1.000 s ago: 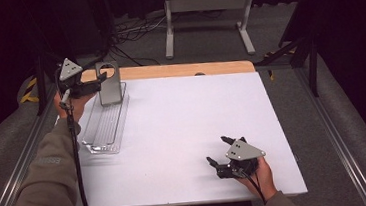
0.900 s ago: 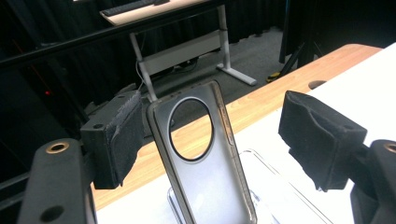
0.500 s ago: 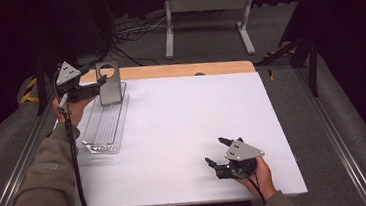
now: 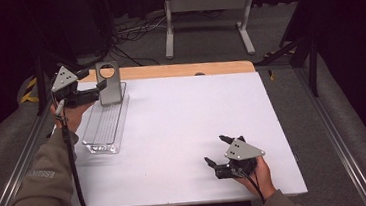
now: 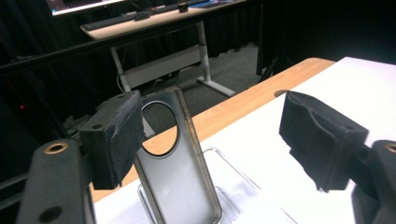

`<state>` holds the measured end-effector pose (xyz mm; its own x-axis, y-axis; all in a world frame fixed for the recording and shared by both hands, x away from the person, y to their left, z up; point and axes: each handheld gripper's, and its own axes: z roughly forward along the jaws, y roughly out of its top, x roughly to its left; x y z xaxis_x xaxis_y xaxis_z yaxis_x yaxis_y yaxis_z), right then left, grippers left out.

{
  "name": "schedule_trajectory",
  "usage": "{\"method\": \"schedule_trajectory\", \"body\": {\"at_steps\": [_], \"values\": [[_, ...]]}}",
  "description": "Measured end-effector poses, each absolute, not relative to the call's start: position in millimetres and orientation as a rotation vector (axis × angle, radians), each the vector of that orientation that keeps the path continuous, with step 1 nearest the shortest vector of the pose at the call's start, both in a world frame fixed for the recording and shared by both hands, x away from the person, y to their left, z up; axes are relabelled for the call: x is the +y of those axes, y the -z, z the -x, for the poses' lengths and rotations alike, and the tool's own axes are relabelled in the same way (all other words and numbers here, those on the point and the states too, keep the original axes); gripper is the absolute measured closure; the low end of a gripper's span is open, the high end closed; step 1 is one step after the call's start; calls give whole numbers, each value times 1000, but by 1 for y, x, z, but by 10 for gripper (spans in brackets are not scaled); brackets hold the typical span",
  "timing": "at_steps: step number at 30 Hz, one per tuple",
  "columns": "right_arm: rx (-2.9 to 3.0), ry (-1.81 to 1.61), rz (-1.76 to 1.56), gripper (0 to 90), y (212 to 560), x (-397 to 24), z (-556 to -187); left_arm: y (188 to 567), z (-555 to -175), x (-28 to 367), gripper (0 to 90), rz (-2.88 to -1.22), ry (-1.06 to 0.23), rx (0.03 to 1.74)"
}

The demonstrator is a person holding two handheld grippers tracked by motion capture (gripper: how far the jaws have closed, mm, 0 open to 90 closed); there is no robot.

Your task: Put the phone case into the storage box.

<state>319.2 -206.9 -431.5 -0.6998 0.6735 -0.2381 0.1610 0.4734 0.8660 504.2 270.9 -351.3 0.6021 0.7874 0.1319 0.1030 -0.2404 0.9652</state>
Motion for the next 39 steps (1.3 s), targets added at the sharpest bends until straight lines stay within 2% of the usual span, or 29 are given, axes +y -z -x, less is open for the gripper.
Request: {"method": "schedule_trajectory", "body": {"at_steps": [13, 17, 20, 30, 33, 39], "values": [[2147, -1203, -704, 105, 430, -206, -322, 354, -474, 259, 73, -1756, -731, 681], [2141, -1195, -699, 87, 429, -205, -323, 355, -465, 256, 97, -1770, -724, 642], [2137, -1202, -704, 78, 428, -205, -324, 356, -462, 255, 57, -1761, -717, 650], [2108, -1212, -709, 44, 426, -207, -323, 361, -452, 254, 34, -1781, -664, 616], [2099, -1211, -708, 35, 426, -207, -322, 361, -448, 254, 5, -1772, -665, 596], [2095, -1210, -704, 28, 425, -207, -322, 360, -441, 255, 6, -1765, -668, 580]]}}
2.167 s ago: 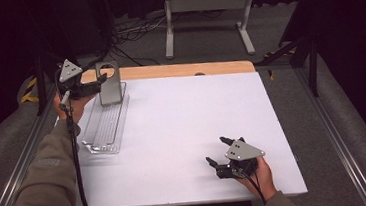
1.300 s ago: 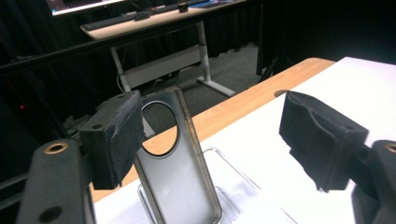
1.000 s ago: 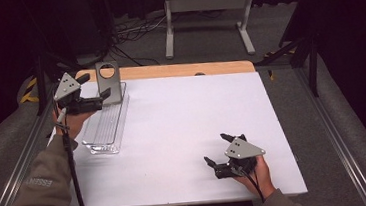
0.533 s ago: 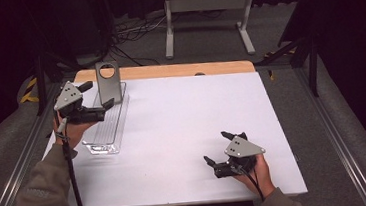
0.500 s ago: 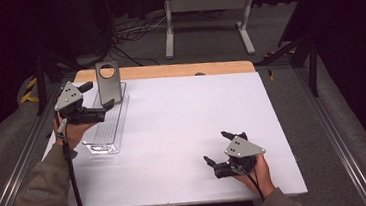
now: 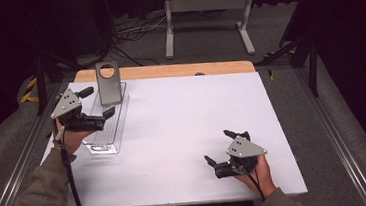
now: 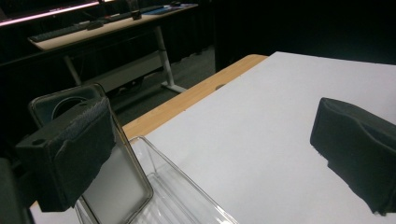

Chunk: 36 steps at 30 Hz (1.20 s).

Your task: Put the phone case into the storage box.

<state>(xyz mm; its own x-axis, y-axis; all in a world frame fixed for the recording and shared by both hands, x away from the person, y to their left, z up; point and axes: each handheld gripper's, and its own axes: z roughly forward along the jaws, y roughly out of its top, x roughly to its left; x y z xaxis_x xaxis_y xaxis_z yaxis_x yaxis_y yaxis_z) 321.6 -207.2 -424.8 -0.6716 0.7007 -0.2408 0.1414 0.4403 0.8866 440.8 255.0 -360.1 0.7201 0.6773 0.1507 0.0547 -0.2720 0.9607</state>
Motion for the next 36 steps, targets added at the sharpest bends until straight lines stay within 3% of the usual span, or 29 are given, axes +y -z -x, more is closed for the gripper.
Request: {"method": "schedule_trajectory", "body": {"at_steps": [36], "values": [[2098, -1206, -675, 37, 422, -206, -320, 368, -392, 236, 16, -1786, -626, 480]]}}
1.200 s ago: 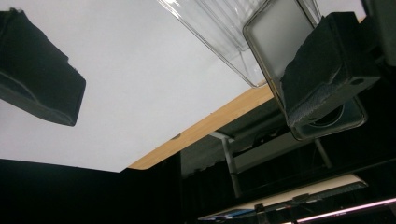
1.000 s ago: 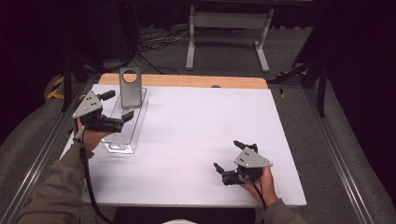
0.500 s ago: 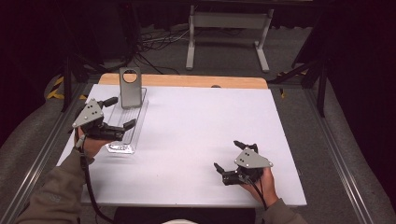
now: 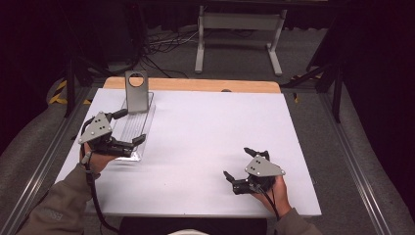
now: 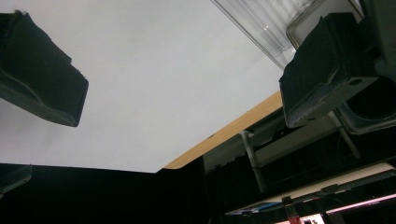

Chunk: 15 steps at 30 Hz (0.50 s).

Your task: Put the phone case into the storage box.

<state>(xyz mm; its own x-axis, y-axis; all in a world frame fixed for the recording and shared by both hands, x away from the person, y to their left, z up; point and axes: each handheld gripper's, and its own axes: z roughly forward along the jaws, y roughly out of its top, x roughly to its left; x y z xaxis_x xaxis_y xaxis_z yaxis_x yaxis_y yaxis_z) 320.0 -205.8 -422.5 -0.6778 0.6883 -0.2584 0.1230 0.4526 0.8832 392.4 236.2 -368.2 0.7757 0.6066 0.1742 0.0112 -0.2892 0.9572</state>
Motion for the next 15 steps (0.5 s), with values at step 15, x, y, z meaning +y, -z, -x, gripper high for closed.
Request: {"method": "schedule_trajectory", "body": {"at_steps": [15], "values": [[2086, -1214, -671, 45, 421, -207, -320, 373, -379, 232, 19, -1783, -594, 448]]}}
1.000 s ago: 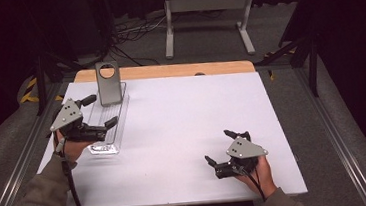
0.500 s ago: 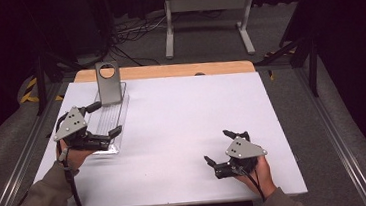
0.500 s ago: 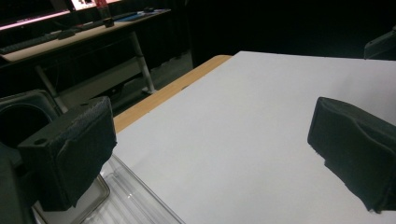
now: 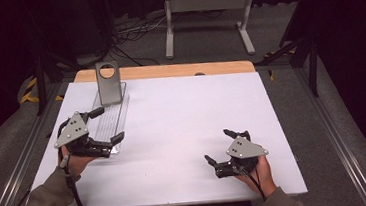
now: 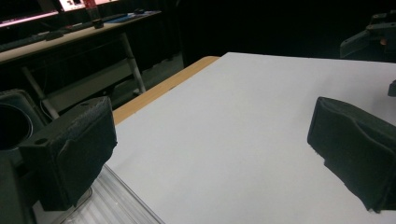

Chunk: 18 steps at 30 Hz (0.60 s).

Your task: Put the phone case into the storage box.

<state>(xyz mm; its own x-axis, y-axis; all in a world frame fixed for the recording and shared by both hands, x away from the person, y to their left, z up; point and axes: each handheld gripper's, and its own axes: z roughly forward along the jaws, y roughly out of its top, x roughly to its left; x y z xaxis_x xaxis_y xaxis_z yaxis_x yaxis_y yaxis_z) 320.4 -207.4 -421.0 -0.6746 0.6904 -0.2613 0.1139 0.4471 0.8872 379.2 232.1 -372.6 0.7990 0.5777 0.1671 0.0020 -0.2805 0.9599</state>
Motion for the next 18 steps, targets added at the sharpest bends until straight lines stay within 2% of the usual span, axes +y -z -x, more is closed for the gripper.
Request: {"method": "schedule_trajectory", "body": {"at_steps": [18], "values": [[2061, -1221, -666, 51, 419, -210, -320, 384, -365, 225, 14, -1804, -575, 445]]}}
